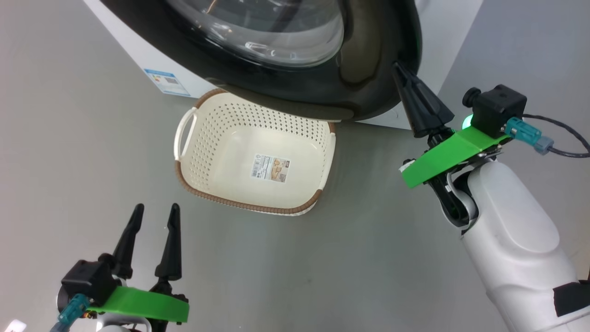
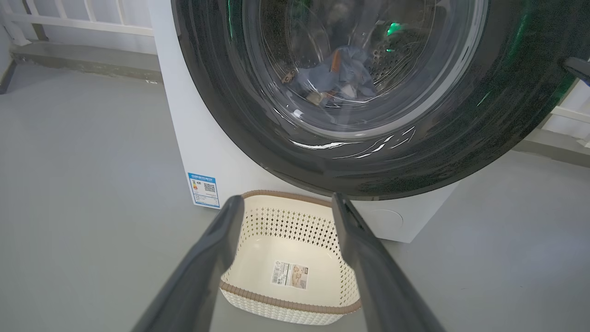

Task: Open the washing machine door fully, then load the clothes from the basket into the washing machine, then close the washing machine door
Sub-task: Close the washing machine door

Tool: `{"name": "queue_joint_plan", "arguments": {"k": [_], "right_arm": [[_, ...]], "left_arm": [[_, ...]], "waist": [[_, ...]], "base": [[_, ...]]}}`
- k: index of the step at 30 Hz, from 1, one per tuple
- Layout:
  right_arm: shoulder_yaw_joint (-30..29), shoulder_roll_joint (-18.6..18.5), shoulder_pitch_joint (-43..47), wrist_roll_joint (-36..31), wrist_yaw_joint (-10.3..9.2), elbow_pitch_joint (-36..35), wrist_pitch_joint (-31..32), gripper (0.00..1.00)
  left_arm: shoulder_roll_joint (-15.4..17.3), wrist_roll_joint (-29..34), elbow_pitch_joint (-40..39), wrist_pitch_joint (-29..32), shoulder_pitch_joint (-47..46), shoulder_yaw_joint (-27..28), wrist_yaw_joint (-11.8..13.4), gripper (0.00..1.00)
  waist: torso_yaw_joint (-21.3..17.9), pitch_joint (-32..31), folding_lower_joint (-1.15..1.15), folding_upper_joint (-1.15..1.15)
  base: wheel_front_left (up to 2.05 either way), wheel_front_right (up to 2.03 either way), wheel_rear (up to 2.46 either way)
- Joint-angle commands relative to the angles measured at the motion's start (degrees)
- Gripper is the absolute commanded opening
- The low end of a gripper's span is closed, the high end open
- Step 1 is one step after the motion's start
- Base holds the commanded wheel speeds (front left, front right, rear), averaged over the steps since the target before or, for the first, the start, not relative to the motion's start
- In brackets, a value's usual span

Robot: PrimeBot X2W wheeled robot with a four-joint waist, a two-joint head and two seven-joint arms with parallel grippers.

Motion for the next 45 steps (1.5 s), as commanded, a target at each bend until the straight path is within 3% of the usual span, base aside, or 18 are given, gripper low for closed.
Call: {"name": "queue_joint_plan", "arguments": {"k": [1, 33, 38, 45], "right_arm": [[0.27, 1.25, -1.23, -0.7, 0.08, -1.02, -0.27, 0.0], [-13.47, -1.75, -14.12, -4.58, 0.08, 1.45, -0.27, 0.0], [-13.97, -1.47, -14.35, -5.09, 0.08, 1.06, -0.27, 0.0], [-9.53, -1.68, -11.43, -4.46, 0.08, 0.03, -0.27, 0.0]], "left_arm": [[1.06, -0.34, -1.51, -0.7, -1.51, 1.66, -0.18, 1.0], [-0.78, -2.04, -3.04, -0.7, -6.62, -1.72, -0.18, 1.0], [-0.8, -2.39, -2.97, -0.7, -7.04, -1.76, -0.18, 1.0], [-0.81, -2.1, -2.3, -0.7, -7.22, -1.19, -0.18, 1.0]], "waist": [[0.66, 0.66, 0.0, 0.0], [6.75, 8.69, 0.0, 0.0], [6.77, 8.97, 0.0, 0.0], [5.51, 7.75, 0.0, 0.0]], "base": [[0.0, 0.0, 0.0], [0.0, 0.0, 0.0], [0.0, 0.0, 0.0], [0.0, 0.0, 0.0]]}}
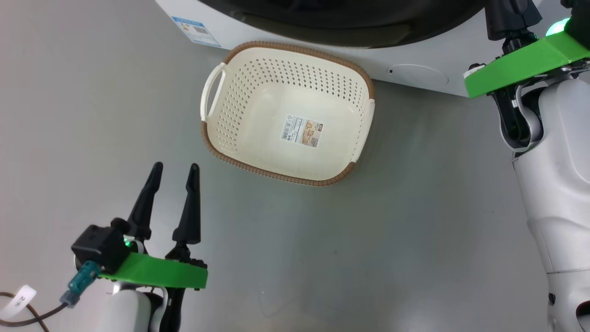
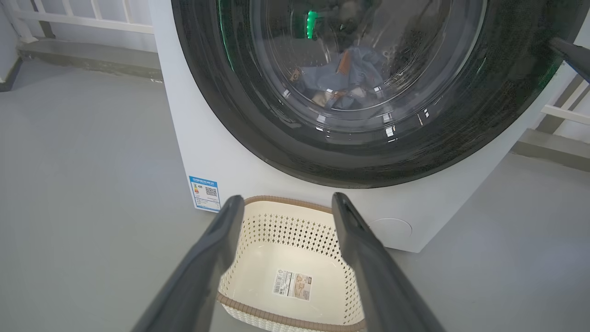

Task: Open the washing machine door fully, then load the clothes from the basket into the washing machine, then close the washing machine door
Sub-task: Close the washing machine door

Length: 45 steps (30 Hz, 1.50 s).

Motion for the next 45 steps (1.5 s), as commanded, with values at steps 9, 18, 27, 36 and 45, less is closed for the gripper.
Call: {"name": "queue_joint_plan", "arguments": {"k": [9, 18, 27, 36, 45], "right_arm": [[2.73, 0.34, 7.1, 2.33, -0.27, -4.05, -0.26, 0.84], [3.34, 0.09, 18.98, 3.25, -0.27, -5.92, -0.26, 1.0], [2.61, -1.37, 28.03, 3.56, -0.27, -6.3, -0.26, 1.0], [0.24, -1.52, 36.26, 4.13, -0.27, -8.48, -0.26, 1.0], [-1.27, -1.18, 42.11, 4.2, -0.27, -10.93, -0.26, 1.0]], "left_arm": [[1.62, 0.52, 0.1, -0.52, -0.31, 3.34, -0.18, 1.0], [4.56, 0.28, 3.04, -0.52, 1.46, 3.43, -0.18, 1.0], [6.68, -0.2, 4.3, -0.52, 3.23, 3.87, -0.18, 1.0], [8.19, -0.9, 4.67, -0.52, 6.17, 4.11, -0.18, 1.0], [8.87, -0.4, 4.45, -0.52, 8.16, 5.13, -0.18, 1.0]], "waist": [[-3.19, -2.95, 0.0, 0.0], [-8.01, -8.35, 0.0, 0.0], [-12.56, -11.8, 0.0, 0.0], [-15.67, -15.46, 0.0, 0.0], [-18.13, -17.2, 0.0, 0.0]], "base": [[0.0, 0.0, 0.0], [0.0, 0.0, 0.0], [0.0, 0.0, 0.0], [0.0, 0.0, 0.0], [0.0, 0.0, 0.0]]}}
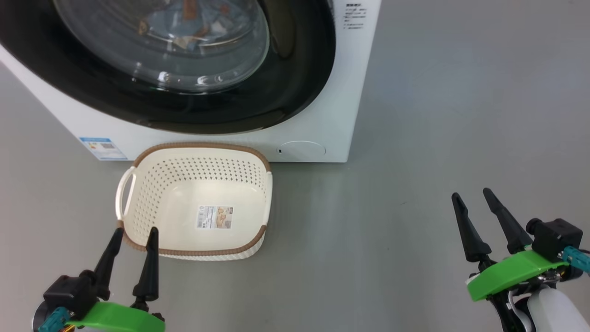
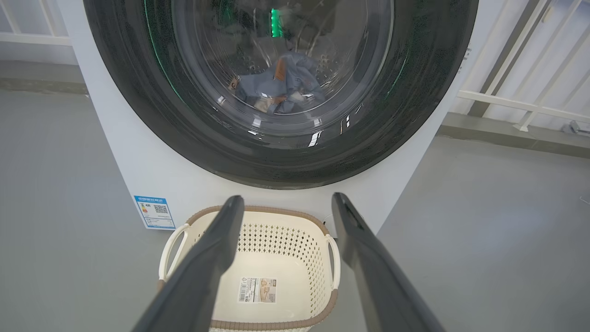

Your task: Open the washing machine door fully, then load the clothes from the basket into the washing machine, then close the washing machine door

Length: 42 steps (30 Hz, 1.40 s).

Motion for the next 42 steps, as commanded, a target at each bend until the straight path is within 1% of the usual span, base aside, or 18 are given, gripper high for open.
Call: {"name": "queue_joint_plan", "arguments": {"k": [1, 18, 27, 42], "right_arm": [[0.78, -0.06, 1.37, 0.15, -0.14, -1.58, -0.27, 1.0], [-1.29, 0.4, 7.32, -0.47, -0.14, -3.14, -0.27, 1.0], [-1.67, 0.74, 7.75, -0.68, -0.14, -3.49, -0.27, 1.0], [-1.64, 1.1, 7.75, -1.1, -0.14, -4.17, -0.27, 1.0]], "left_arm": [[1.61, 0.11, -1.34, -0.47, 0.01, 2.22, -0.18, 1.0], [2.05, 1.74, -2.02, -0.47, 2.79, 4.14, -0.18, 1.0], [1.76, 2.51, -2.09, -0.47, 3.05, 4.67, -0.18, 1.0], [1.7, 1.19, -1.32, -0.47, 2.79, 4.64, -0.18, 1.0]], "waist": [[-1.03, -0.9, 0.0, 0.0], [-4.36, -3.29, 0.0, 0.0], [-4.84, -3.35, 0.0, 0.0], [-5.06, -3.21, 0.0, 0.0]], "base": [[0.0, 0.0, 0.0], [0.0, 0.0, 0.0], [0.0, 0.0, 0.0], [0.0, 0.0, 0.0]]}}
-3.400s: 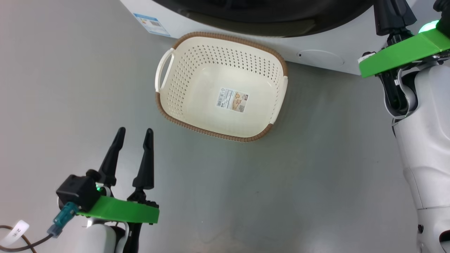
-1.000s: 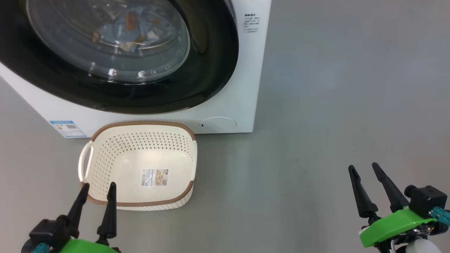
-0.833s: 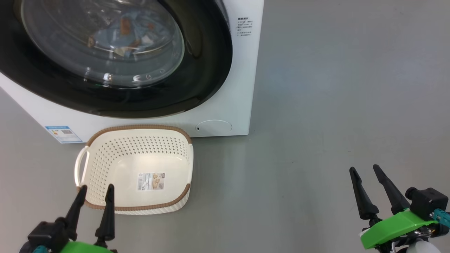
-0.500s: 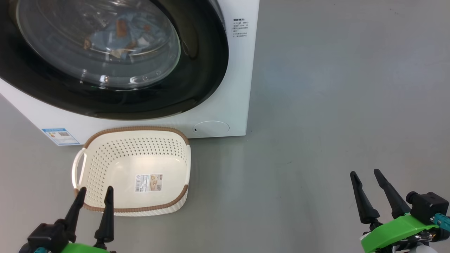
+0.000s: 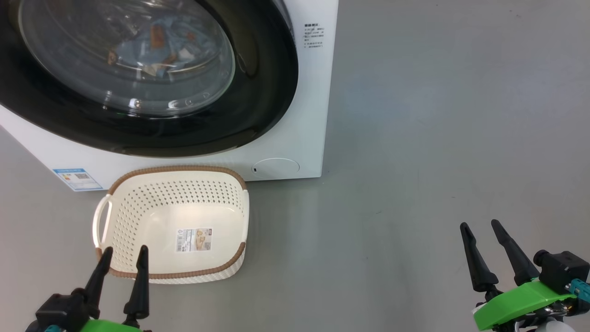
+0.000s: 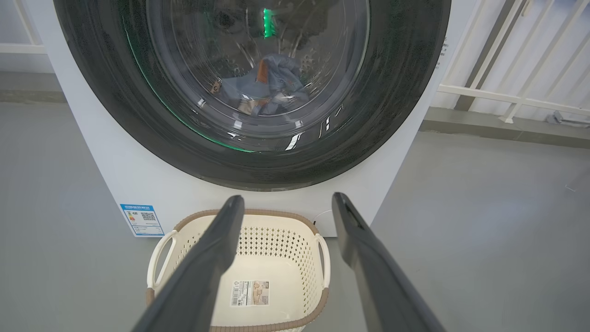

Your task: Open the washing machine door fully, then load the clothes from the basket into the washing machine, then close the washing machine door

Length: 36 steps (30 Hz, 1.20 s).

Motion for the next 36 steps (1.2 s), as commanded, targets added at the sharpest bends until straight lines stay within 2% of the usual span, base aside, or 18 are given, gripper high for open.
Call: {"name": "queue_joint_plan", "arguments": {"k": [1, 2, 3, 11, 15, 19, 36], "right_arm": [[1.29, -0.38, 0.39, -0.59, -0.14, -1.56, -0.27, 1.0], [1.27, -0.32, 0.41, -0.61, -0.14, -1.61, -0.27, 1.0], [0.0, 0.12, 0.01, 0.01, 0.0, -0.14, 0.0, 0.0], [0.04, 1.65, 0.73, 1.72, 0.0, 1.94, 0.41, 0.0], [-0.12, 1.8, 0.81, 4.05, -0.01, 1.78, 1.01, 0.0], [-0.26, 1.96, 0.7, 6.36, -0.01, 1.79, 1.59, 0.0], [-1.08, 2.79, 0.37, 16.59, -0.03, 1.34, 4.32, 0.0]], "left_arm": [[1.44, -0.19, -1.01, -0.47, -0.78, 2.29, -0.18, 1.0], [1.42, -0.02, -1.04, -0.47, -0.78, 2.43, -0.18, 1.0], [-0.01, 0.0, 0.03, 0.0, 0.0, 0.19, 0.0, 0.0], [-1.64, -1.77, 2.12, 0.73, 0.35, -0.41, 0.01, 0.0], [-1.68, -4.23, 1.98, 1.3, 0.38, -0.16, 0.02, 0.0], [-1.73, -6.66, 2.01, 1.86, 0.23, 0.09, 0.04, 0.0], [-2.06, -17.48, 1.96, 4.44, -0.37, 1.34, -0.03, 0.0]], "waist": [[-0.05, 0.02, 0.0, 0.0], [-0.06, 0.03, 0.0, 0.0], [-0.06, 0.03, 0.0, 0.0], [-0.06, -0.05, 0.02, 0.0], [-0.02, -0.54, 0.13, 0.0], [0.01, -0.71, 0.01, 0.0], [0.13, -1.86, 0.0, 0.0]], "base": [[0.0, 0.0, 0.0], [0.0, 0.0, 0.0], [0.0, 0.0, 0.0], [0.0, 0.0, 0.0], [0.0, 0.0, 0.0], [0.0, 0.0, 0.0], [0.0, 0.0, 0.0]]}}
